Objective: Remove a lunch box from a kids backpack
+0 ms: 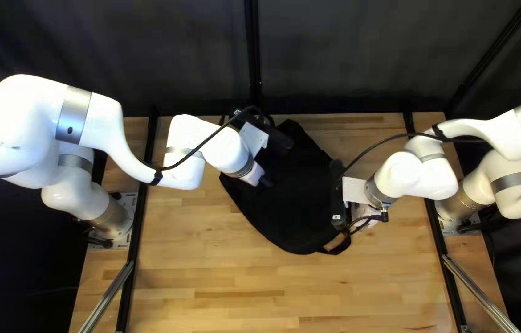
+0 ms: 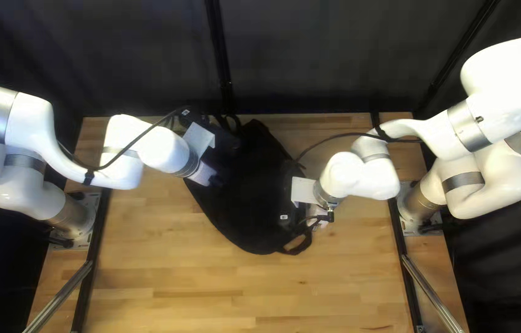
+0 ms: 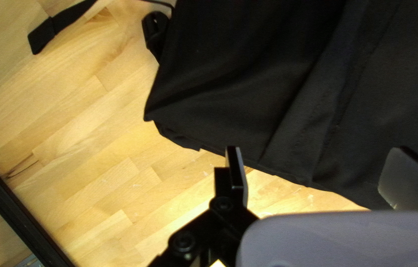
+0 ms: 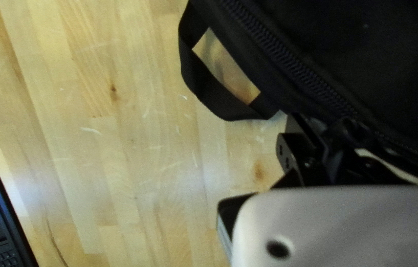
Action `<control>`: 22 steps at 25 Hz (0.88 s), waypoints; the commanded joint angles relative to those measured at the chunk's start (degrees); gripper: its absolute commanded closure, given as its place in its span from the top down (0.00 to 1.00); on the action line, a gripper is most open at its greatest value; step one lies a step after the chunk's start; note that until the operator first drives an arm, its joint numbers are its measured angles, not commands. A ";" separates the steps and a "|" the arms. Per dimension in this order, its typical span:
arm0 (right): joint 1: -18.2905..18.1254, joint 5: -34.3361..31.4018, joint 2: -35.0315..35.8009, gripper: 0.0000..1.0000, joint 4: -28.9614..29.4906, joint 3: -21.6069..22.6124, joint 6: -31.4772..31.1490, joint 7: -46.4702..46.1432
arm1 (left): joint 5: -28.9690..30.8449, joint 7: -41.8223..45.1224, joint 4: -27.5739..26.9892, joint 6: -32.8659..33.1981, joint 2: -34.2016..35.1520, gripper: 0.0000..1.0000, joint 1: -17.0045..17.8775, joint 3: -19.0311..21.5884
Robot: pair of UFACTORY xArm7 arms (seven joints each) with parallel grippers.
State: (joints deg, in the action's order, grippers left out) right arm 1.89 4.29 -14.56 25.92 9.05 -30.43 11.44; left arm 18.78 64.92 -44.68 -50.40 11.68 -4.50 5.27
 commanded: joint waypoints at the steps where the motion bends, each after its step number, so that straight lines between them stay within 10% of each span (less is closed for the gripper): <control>1: 0.46 -0.87 4.55 0.00 4.24 1.22 0.68 1.24 | -0.78 -0.23 2.35 -1.92 3.65 1.00 0.81 0.55; 12: -0.83 -1.10 15.29 0.00 16.92 -0.05 -1.33 -5.94 | -6.08 -1.07 9.27 -19.70 22.13 1.00 7.69 5.53; 20: -4.43 2.40 18.92 0.00 22.38 -2.73 -3.63 -15.51 | -8.03 0.43 10.40 -19.13 20.98 1.00 9.44 7.36; 22: -4.63 3.09 20.59 0.26 24.44 -2.57 -4.20 -17.16 | -8.15 0.38 10.32 -16.93 19.04 1.00 9.34 7.19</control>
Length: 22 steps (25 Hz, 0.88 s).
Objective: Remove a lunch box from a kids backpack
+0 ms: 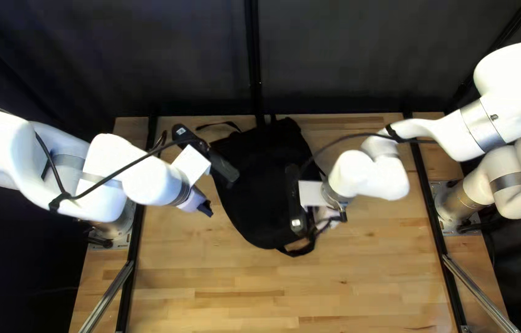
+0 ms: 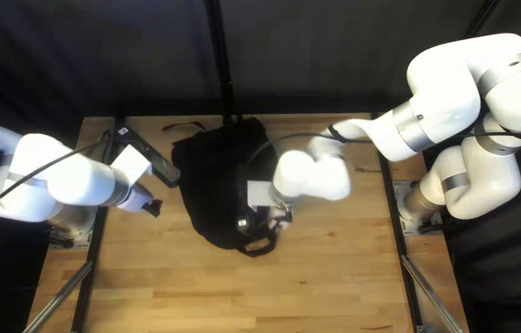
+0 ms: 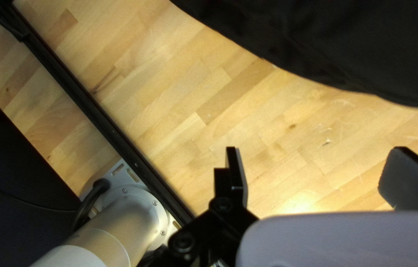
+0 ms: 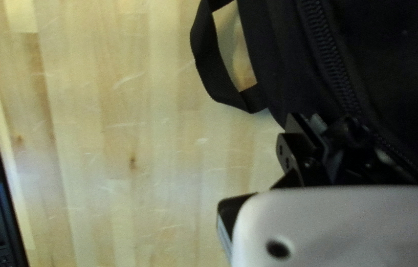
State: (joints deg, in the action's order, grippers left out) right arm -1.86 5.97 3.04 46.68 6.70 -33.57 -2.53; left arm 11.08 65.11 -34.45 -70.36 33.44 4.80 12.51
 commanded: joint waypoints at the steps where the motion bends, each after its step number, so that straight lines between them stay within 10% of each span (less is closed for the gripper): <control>1: -0.84 1.70 2.79 1.00 3.79 -0.09 -1.35 -3.93 | -0.48 0.18 0.00 3.78 -3.41 1.00 0.01 -0.09; 14: -1.10 -0.32 -23.58 1.00 -11.91 -0.33 -9.99 -5.38 | -0.74 -3.68 -6.76 15.97 -20.46 1.00 1.61 1.03; 22: -5.53 -4.42 -34.91 1.00 -14.46 -5.62 -19.68 -10.56 | 0.54 -22.36 -17.71 20.94 -36.01 1.00 1.73 1.11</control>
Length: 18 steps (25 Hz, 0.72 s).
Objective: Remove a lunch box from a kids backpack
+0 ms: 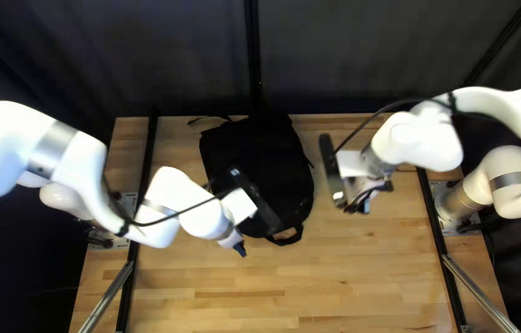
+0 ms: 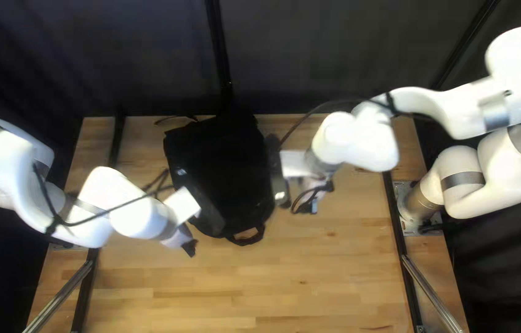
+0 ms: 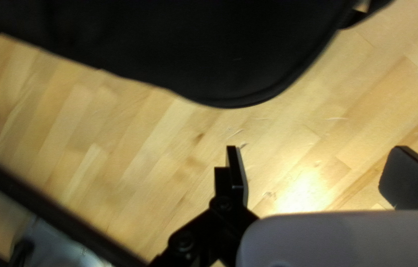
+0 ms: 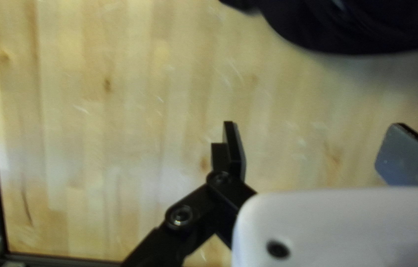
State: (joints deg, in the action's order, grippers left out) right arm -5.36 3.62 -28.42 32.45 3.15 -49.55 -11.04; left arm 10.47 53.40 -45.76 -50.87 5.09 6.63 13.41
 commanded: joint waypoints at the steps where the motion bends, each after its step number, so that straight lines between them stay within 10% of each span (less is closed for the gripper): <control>1: -2.40 -2.47 -3.45 1.00 0.31 -2.64 -4.44 -2.81 | 1.78 -14.65 -8.32 1.49 -9.62 1.00 -0.24 0.34; 18: -2.69 -0.45 3.93 1.00 3.83 -10.49 -4.69 -16.13 | 14.57 -59.81 -28.72 -1.30 -30.56 1.00 -1.43 0.97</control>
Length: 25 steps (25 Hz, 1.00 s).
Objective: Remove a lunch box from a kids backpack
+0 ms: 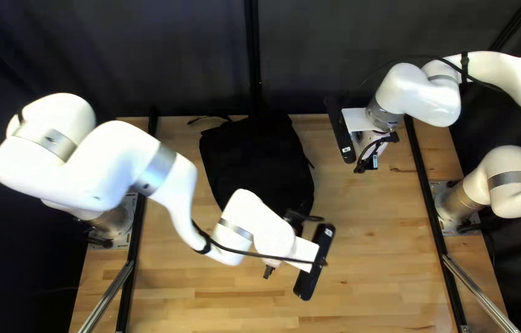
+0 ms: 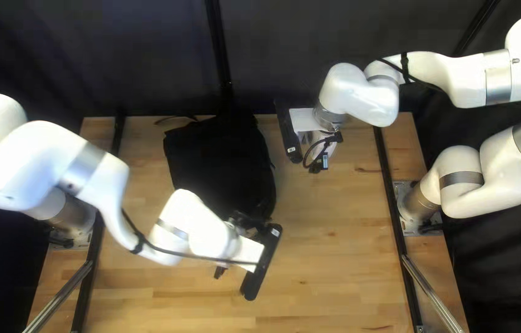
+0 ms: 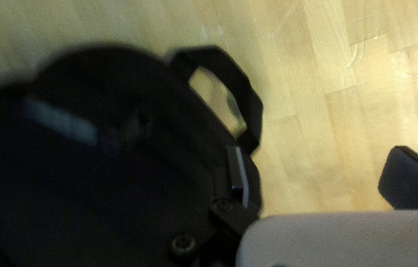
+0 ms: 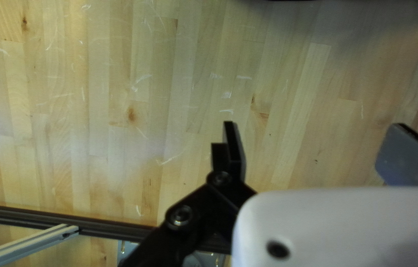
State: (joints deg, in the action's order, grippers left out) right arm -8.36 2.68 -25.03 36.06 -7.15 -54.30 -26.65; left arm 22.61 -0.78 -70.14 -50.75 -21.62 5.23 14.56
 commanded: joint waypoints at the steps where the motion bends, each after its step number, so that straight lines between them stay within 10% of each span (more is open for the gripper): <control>1: 0.39 0.63 0.69 1.00 0.31 -0.22 0.08 -0.62 | 2.65 -6.60 -5.37 -2.01 -4.52 1.00 0.02 -0.16; 25: -1.37 -1.61 -14.82 1.00 -5.88 2.85 -7.20 4.14 | 7.42 -30.64 -28.34 -26.84 -20.82 1.00 1.56 -1.81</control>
State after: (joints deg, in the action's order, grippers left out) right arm -9.51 1.24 -38.59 30.96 -4.55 -61.08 -22.93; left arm 29.32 -30.69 -97.07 -75.71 -41.52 6.13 13.13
